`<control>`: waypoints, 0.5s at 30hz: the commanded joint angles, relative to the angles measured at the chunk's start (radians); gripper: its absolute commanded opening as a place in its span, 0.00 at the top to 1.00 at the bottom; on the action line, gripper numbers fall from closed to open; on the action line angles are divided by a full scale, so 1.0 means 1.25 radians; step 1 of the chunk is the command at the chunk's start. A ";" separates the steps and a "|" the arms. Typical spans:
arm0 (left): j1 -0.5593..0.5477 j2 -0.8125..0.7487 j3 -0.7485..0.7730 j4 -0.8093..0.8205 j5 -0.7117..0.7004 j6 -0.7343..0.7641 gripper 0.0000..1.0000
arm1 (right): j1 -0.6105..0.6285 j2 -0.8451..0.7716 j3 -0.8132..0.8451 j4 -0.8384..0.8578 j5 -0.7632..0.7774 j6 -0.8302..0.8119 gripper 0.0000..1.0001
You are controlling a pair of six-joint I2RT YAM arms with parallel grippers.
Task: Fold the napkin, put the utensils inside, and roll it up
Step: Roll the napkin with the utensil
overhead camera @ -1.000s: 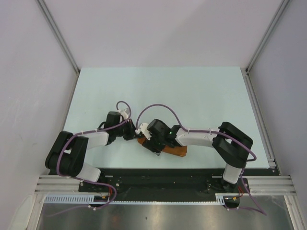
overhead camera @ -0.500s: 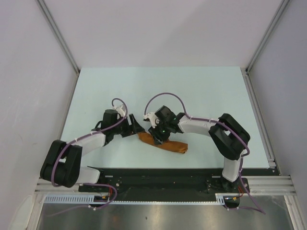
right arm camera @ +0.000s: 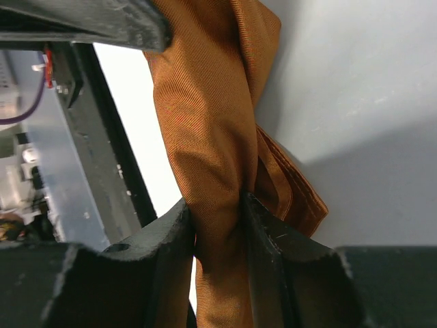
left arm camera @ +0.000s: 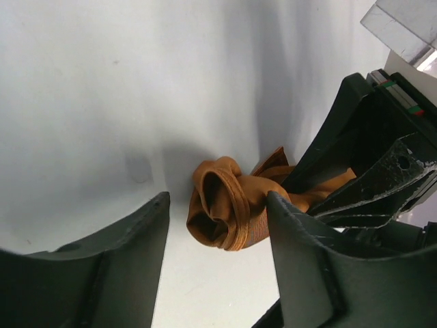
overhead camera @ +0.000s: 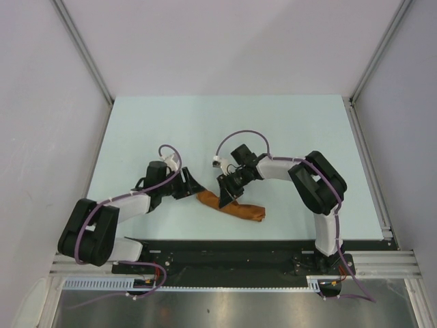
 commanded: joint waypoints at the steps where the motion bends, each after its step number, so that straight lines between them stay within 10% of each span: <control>1: -0.002 0.030 0.003 0.077 0.031 -0.019 0.45 | 0.000 0.047 0.006 -0.047 -0.051 0.020 0.63; 9: -0.004 0.094 0.033 0.098 0.052 -0.018 0.95 | -0.017 0.019 0.025 -0.064 -0.032 0.020 0.48; 15: -0.004 0.140 0.080 0.061 0.057 -0.007 1.00 | -0.030 -0.052 0.068 -0.119 0.080 0.031 0.34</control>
